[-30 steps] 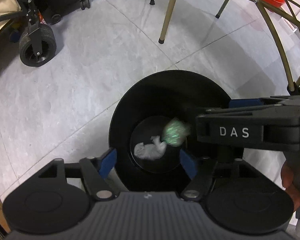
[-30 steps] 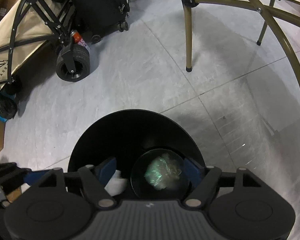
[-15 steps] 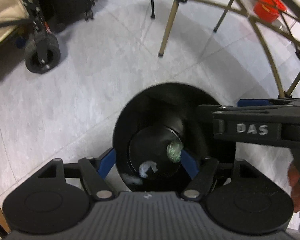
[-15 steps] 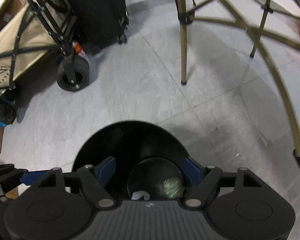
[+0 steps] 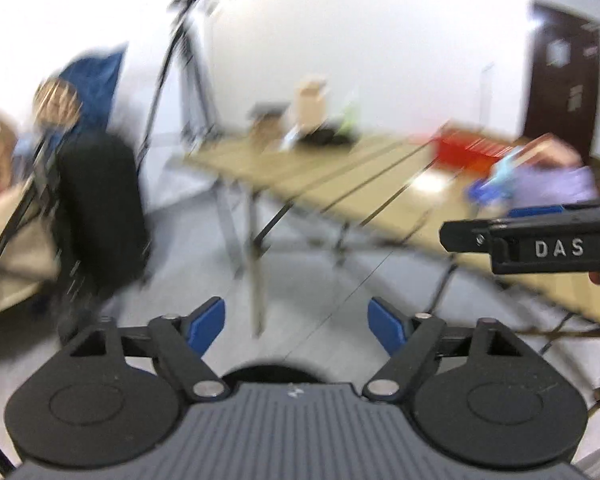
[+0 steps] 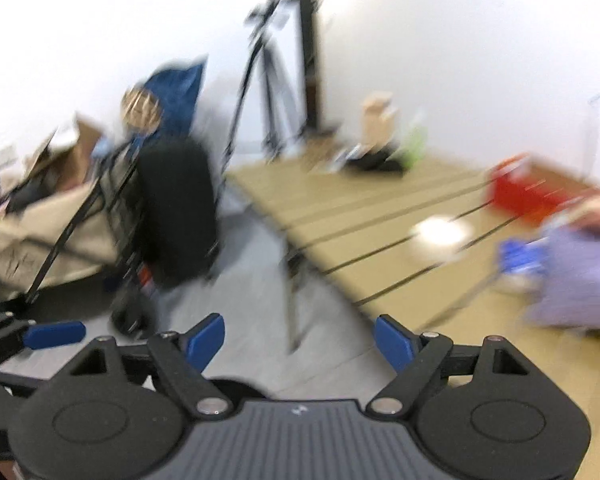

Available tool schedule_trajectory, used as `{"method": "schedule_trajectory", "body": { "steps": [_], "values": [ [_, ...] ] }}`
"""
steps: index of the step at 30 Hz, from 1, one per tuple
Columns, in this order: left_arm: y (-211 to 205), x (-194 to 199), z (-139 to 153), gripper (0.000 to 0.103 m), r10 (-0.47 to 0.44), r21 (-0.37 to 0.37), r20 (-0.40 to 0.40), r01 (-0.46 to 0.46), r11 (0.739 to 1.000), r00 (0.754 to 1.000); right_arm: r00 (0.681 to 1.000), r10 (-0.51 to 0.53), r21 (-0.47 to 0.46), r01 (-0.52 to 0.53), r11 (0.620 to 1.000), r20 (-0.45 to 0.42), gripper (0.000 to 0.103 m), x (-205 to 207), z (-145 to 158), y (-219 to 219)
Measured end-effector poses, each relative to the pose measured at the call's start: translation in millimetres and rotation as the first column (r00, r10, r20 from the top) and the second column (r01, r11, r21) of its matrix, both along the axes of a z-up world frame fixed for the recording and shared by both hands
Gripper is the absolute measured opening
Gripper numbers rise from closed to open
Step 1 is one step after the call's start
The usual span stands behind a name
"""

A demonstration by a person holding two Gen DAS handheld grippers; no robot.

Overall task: Collect trash
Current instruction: 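Move both open grippers back toward the table, then close both grippers together on the red sponge block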

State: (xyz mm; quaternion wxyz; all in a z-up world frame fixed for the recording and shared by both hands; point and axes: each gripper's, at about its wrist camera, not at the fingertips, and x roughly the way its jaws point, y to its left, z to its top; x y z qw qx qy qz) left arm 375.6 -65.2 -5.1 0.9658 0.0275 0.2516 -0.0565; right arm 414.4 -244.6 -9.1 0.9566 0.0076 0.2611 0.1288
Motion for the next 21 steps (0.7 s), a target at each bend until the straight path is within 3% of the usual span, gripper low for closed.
{"method": "schedule_trajectory", "body": {
  "steps": [5,11,16,21],
  "values": [
    [-55.4,-32.2,28.7,0.088,-0.136,-0.046,0.157,0.144,0.988,0.978,0.968,-0.199,0.039,0.195,0.980,0.156,0.088,-81.3,35.3,-76.6],
    [-111.5,-23.8,36.9,0.089,-0.276,-0.075,0.170,0.291,0.954,0.946,0.907,-0.376,0.094,0.365,0.926,0.187,0.089,-135.9,41.0,-152.3],
    [-150.5,37.2,52.1,0.088,-0.386,-0.131,0.066,0.392,0.911,0.920,0.901,-0.399,0.160,0.375,0.913,0.168,0.088,-112.0,42.7,-195.2],
    [-196.1,129.9,76.9,0.084,-0.382,-0.258,-0.063,0.355,0.899,0.922,0.912,-0.398,0.253,0.364,0.897,0.099,0.082,-40.8,52.2,-246.4]
  ]
}}
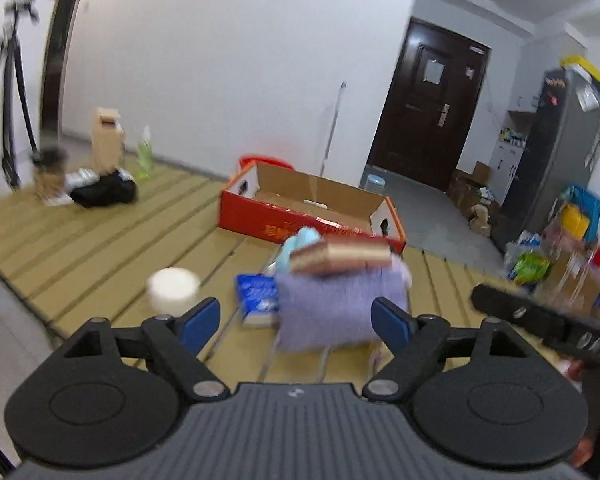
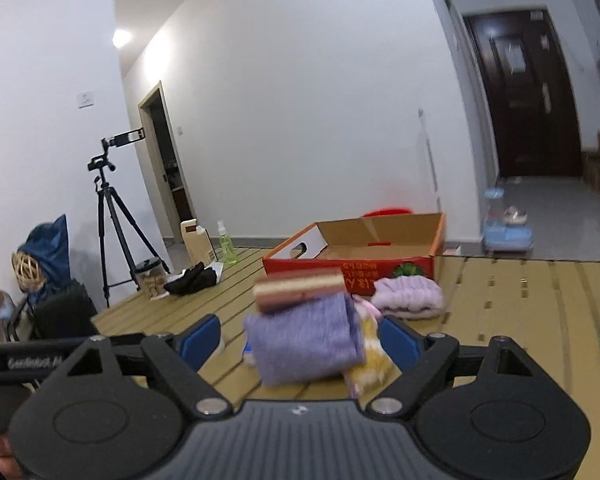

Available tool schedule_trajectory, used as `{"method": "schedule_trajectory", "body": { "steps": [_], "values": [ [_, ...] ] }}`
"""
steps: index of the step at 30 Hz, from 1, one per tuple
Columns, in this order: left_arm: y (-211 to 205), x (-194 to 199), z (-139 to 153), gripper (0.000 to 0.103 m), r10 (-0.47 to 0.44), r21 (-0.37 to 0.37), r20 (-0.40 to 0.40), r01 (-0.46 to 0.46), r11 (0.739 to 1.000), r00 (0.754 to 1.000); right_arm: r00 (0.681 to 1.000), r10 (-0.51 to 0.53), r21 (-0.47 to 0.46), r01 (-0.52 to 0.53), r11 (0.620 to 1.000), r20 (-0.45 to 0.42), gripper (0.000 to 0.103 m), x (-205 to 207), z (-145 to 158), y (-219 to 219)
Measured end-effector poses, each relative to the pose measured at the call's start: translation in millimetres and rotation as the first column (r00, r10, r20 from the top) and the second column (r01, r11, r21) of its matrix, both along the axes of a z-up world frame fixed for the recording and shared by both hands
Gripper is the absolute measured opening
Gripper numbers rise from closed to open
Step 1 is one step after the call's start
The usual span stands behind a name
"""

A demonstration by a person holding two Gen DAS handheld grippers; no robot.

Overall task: Collect trash
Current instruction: 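Close both grippers together on the red sponge block, then carry the red sponge block over the black bin and release it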

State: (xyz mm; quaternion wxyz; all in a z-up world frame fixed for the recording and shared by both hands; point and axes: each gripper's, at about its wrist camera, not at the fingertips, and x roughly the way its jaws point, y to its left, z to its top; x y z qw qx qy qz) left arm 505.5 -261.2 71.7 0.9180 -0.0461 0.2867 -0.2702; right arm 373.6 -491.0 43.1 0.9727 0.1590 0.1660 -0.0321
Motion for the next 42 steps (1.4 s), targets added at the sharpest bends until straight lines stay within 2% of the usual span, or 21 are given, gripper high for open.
{"method": "schedule_trajectory", "body": {
  "steps": [2,4,6,7,8,9,11,15,16,18,19,20,23,26,30,34,39,42],
  "values": [
    [-19.7,43.5,5.2,0.085,0.038,-0.021,-0.103,-0.041,0.999,0.994,1.000,0.018,0.060,-0.017,0.998,-0.024,0.078,38.0,3.8,-20.9],
    [-37.3,85.2,1.5,0.085,0.025,-0.039,-0.211,-0.034,0.999,0.977,0.998,0.027,0.126,-0.020,0.992,-0.055,0.076,79.9,6.4,-40.7],
    [-48.4,117.2,-7.2,0.083,0.078,-0.038,-0.325,-0.096,0.995,0.942,0.995,0.029,0.171,-0.012,0.985,-0.099,0.075,122.7,3.2,-57.1],
    [-54.2,131.9,-15.0,0.078,0.087,-0.044,-0.381,-0.112,0.993,0.921,0.990,0.034,0.181,-0.009,0.984,-0.134,0.074,142.7,-0.6,-62.7],
    [-56.1,142.3,-23.8,0.074,0.079,-0.048,-0.428,-0.110,0.993,0.900,0.984,0.046,0.190,-0.013,0.982,-0.171,0.068,160.0,-6.0,-66.7],
    [-56.4,148.4,-32.4,0.071,0.067,-0.057,-0.466,-0.105,0.993,0.882,0.978,0.055,0.208,-0.012,0.978,-0.203,0.058,172.8,-13.1,-66.4],
    [-60.2,156.4,-46.6,0.067,0.028,-0.082,-0.523,-0.083,0.993,0.852,0.958,0.089,0.262,-0.015,0.965,-0.271,0.045,192.1,-30.2,-71.5],
    [-59.5,153.3,-71.5,0.066,-0.006,-0.110,-0.578,-0.071,0.991,0.816,0.945,0.085,0.290,0.010,0.957,-0.315,0.040,188.0,-57.7,-73.3],
    [-59.8,151.7,-75.0,0.064,-0.023,-0.125,-0.578,-0.061,0.990,0.816,0.946,0.094,0.303,0.004,0.953,-0.309,0.040,182.8,-62.2,-74.2],
    [-61.1,153.7,-80.0,0.051,-0.042,-0.157,-0.566,-0.058,0.986,0.823,0.948,0.104,0.306,-0.008,0.952,-0.300,0.039,174.6,-66.7,-76.7],
    [-60.4,152.3,-78.7,0.036,-0.059,-0.181,-0.557,-0.051,0.982,0.828,0.950,0.112,0.311,-0.017,0.950,-0.291,0.037,171.9,-68.7,-77.5],
    [-61.5,148.4,-73.4,0.025,-0.086,-0.196,-0.542,-0.026,0.980,0.836,0.952,0.115,0.318,-0.020,0.948,-0.283,0.036,170.3,-70.2,-78.6],
    [-71.0,134.9,-57.6,0.025,-0.091,-0.137,-0.461,0.030,0.990,0.883,0.956,0.110,0.300,-0.025,0.954,-0.271,0.033,164.0,-63.9,-75.1],
    [-73.4,131.8,-51.3,0.025,-0.072,-0.109,-0.448,0.026,0.994,0.891,0.960,0.107,0.281,-0.031,0.959,-0.259,0.031,152.4,-55.4,-72.0],
    [-77.6,133.3,-56.1,0.026,-0.066,-0.090,-0.445,0.028,0.996,0.893,0.962,0.099,0.295,-0.021,0.955,-0.254,0.028,142.7,-59.3,-72.2],
    [-75.0,119.2,-43.1,0.026,-0.073,-0.092,-0.383,0.041,0.995,0.921,0.969,0.098,0.321,-0.020,0.947,-0.229,0.026,133.4,-54.2,-74.2],
    [-54.7,97.1,-0.7,0.026,-0.085,-0.113,-0.305,0.053,0.992,0.948,0.982,0.087,0.249,-0.042,0.968,-0.170,0.026,114.9,-11.4,-54.1],
    [-27.8,83.9,23.2,0.026,-0.069,-0.113,-0.270,0.039,0.993,0.960,0.984,0.103,0.230,-0.068,0.971,-0.145,0.026,108.5,15.8,-32.8]
  ]
}}
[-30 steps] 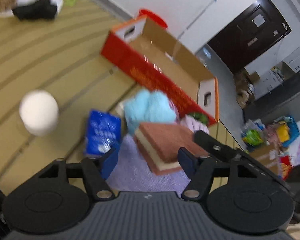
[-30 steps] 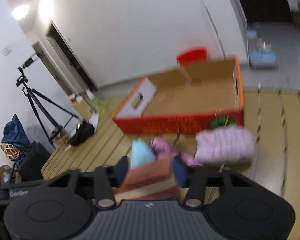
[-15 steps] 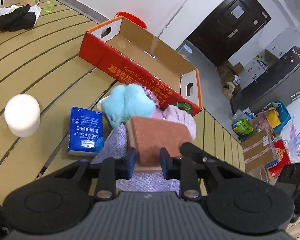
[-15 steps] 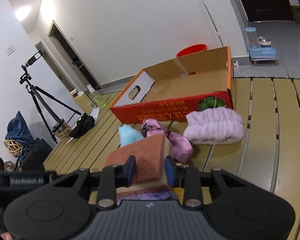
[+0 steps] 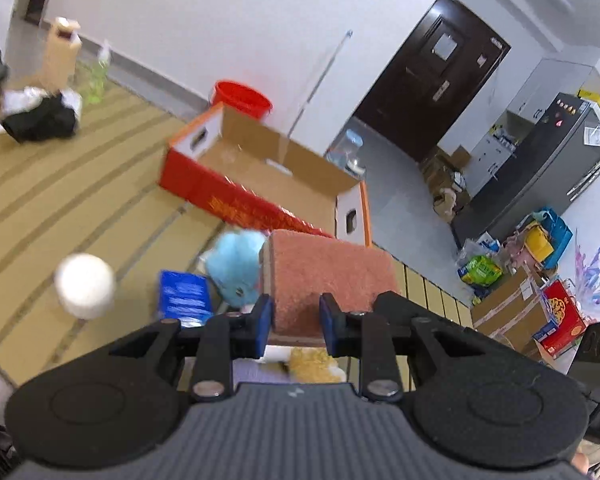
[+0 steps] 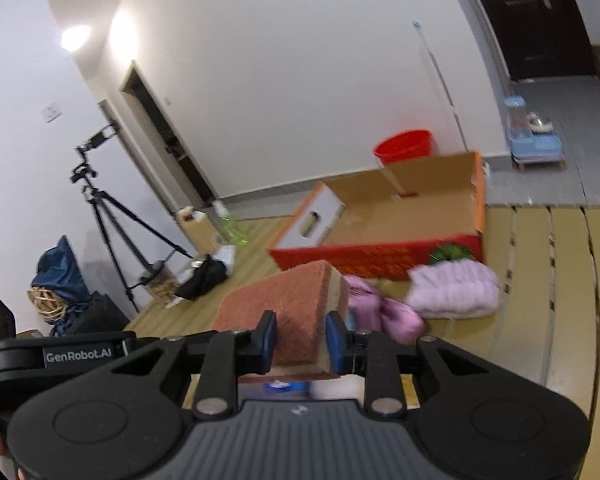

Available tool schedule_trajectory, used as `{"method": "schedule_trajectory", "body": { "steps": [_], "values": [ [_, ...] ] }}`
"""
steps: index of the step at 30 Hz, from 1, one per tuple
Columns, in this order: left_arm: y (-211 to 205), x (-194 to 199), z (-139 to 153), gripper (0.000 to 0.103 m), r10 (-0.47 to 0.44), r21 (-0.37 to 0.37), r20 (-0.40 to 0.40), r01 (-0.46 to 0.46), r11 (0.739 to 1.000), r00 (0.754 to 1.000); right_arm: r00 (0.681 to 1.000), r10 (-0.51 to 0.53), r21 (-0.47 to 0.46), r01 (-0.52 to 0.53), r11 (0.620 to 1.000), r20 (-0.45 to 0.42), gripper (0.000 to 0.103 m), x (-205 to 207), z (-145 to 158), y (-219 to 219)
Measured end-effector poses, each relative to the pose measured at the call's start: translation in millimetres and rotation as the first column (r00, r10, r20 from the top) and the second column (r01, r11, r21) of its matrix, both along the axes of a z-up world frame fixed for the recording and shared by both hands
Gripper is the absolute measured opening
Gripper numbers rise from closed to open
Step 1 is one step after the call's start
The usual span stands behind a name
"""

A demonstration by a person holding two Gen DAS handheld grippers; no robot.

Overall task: Collect trash
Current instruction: 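Carry the red sponge block over the black bin and release it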

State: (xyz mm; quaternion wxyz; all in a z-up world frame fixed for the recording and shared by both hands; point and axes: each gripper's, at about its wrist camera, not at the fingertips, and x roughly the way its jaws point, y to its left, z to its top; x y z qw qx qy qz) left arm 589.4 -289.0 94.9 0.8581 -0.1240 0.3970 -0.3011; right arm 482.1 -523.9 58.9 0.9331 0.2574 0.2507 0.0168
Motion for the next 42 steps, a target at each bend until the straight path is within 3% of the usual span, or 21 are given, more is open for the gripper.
{"method": "schedule_trajectory", "body": {
  "steps": [4,9,16,20,24,29,30,32,34,36,38,42],
  "values": [
    [56.0,-17.5,15.9,0.026,0.051,0.004,0.027,-0.051,0.999,0.998,0.998,0.067,-0.001,-0.067,0.998,0.020,0.025,3.0,21.4,45.9],
    [152.5,-37.3,8.6,0.026,0.180,0.033,0.013,-0.181,0.983,0.984,0.982,0.191,0.009,-0.191,0.982,0.001,0.025,21.9,16.4,131.5],
    [287.1,-74.6,-44.6,0.026,0.326,0.039,-0.082,-0.324,0.945,0.942,0.921,0.384,0.059,-0.380,0.923,-0.071,0.025,36.0,-29.7,258.6],
    [332.3,-82.8,-84.2,0.026,0.382,0.048,-0.166,-0.379,0.924,0.909,0.887,0.441,0.087,-0.433,0.897,-0.137,0.025,38.0,-65.8,311.7],
    [353.9,-85.7,-133.8,0.026,0.400,0.081,-0.252,-0.392,0.916,0.881,0.860,0.460,0.077,-0.455,0.887,-0.222,0.025,41.6,-107.3,343.3],
    [356.3,-71.8,-202.8,0.027,0.419,0.184,-0.381,-0.376,0.908,0.824,0.819,0.450,0.091,-0.449,0.889,-0.356,0.028,44.9,-177.2,361.7],
    [356.1,-69.9,-216.2,0.030,0.425,0.222,-0.394,-0.364,0.904,0.815,0.809,0.446,0.106,-0.442,0.891,-0.383,0.028,45.9,-192.1,363.7],
    [356.3,-68.8,-242.9,0.051,0.470,0.329,-0.420,-0.353,0.876,0.776,0.781,0.453,0.121,-0.448,0.886,-0.430,0.032,48.5,-217.4,370.3],
    [353.7,-66.5,-259.9,0.051,0.496,0.415,-0.435,-0.322,0.851,0.751,0.768,0.441,0.087,-0.455,0.886,-0.464,0.039,50.1,-237.2,375.5],
    [352.7,-64.9,-266.0,0.056,0.485,0.432,-0.442,-0.294,0.852,0.755,0.751,0.427,0.058,-0.464,0.884,-0.504,0.039,51.7,-255.9,380.3],
    [352.4,-64.5,-264.9,0.071,0.487,0.448,-0.421,-0.291,0.845,0.766,0.732,0.426,0.057,-0.471,0.880,-0.532,0.040,53.1,-267.7,379.1],
    [346.0,-65.5,-266.4,0.074,0.487,0.473,-0.402,-0.279,0.836,0.775,0.702,0.416,-0.009,-0.515,0.857,-0.578,0.047,50.8,-282.1,383.3]
  ]
}}
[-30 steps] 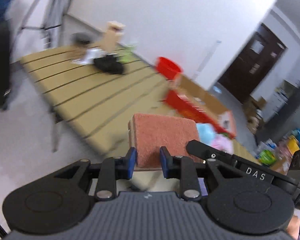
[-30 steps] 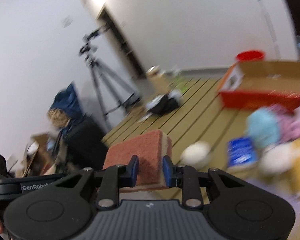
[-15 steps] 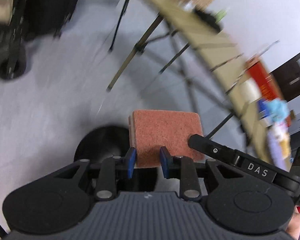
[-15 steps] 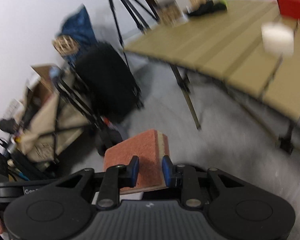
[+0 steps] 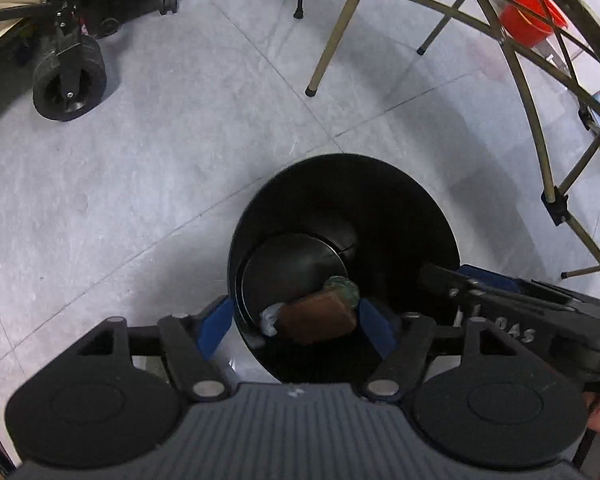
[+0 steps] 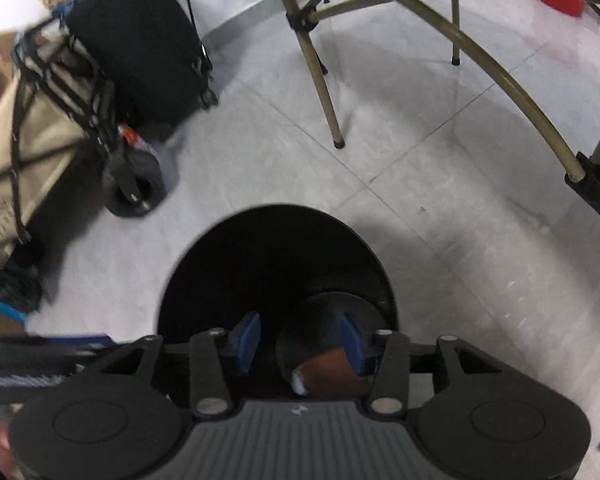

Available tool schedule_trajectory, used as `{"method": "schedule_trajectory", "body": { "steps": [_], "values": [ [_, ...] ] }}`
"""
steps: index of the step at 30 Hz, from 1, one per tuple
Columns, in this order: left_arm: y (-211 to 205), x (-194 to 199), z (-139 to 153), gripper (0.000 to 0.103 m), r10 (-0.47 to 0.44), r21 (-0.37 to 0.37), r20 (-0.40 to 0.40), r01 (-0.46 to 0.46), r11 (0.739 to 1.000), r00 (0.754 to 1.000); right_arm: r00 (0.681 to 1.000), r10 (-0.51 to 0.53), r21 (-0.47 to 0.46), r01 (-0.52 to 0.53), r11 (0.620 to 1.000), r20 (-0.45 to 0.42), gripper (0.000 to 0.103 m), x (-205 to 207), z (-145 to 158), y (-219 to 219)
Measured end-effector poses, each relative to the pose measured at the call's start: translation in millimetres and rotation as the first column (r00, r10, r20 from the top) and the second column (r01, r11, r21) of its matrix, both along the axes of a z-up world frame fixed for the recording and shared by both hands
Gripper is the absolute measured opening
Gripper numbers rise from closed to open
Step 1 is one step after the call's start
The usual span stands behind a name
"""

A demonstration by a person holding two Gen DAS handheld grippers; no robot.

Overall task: Collect trash
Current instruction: 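Carry the red sponge block over the black bin and release it, then move both open grippers back toward the table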

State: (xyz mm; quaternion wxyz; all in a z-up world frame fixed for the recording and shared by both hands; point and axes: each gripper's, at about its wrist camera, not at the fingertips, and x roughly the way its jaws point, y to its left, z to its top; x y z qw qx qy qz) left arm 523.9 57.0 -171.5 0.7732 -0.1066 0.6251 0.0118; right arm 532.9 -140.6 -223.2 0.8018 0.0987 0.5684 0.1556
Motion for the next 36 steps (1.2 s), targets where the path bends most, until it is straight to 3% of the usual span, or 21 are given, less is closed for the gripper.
{"method": "schedule_trajectory", "body": {
  "steps": [6,13,18,21,23,26,29,33,36],
  "values": [
    [-12.6,0.4,-9.0,0.077,-0.039,0.028,-0.009,0.039,0.999,0.999,0.998,0.060,-0.053,-0.060,0.997,0.005,0.053,-0.7,-2.3,3.7],
    [-8.9,-1.0,-2.4,0.079,-0.015,0.008,-0.003,0.015,1.000,1.000,0.999,0.045,-0.046,-0.044,0.998,0.014,0.055,-3.3,6.8,-6.1],
    [-16.6,-20.8,41.0,0.079,-0.033,0.026,0.138,0.029,0.999,0.990,0.992,0.030,-0.053,-0.023,0.998,0.126,0.055,-26.6,48.6,-19.8],
    [-33.4,-46.0,78.3,0.079,-0.086,0.049,0.255,0.076,0.996,0.963,0.973,0.009,-0.024,-0.003,1.000,0.230,0.056,-55.0,90.2,-41.0],
    [-51.0,-68.7,105.9,0.082,-0.147,0.076,0.352,0.128,0.989,0.925,0.951,-0.030,0.008,0.028,1.000,0.307,0.060,-81.1,122.0,-61.6],
    [-77.0,-113.7,143.3,0.091,-0.219,0.070,0.512,0.214,0.974,0.831,0.905,-0.100,0.052,0.086,0.995,0.413,0.066,-125.2,164.4,-97.6],
    [-105.0,-161.0,170.3,0.095,-0.274,0.065,0.623,0.300,0.952,0.733,0.828,-0.209,0.086,0.192,0.978,0.520,0.074,-188.7,202.8,-146.0],
    [-147.5,-207.0,188.7,0.100,-0.376,0.097,0.695,0.437,0.894,0.613,0.717,-0.352,0.092,0.376,0.922,0.602,0.078,-273.5,224.6,-201.9],
    [-175.4,-221.4,194.2,0.100,-0.426,0.116,0.719,0.508,0.853,0.550,0.654,-0.432,0.099,0.481,0.871,0.621,0.078,-321.6,228.9,-235.3]
  ]
}}
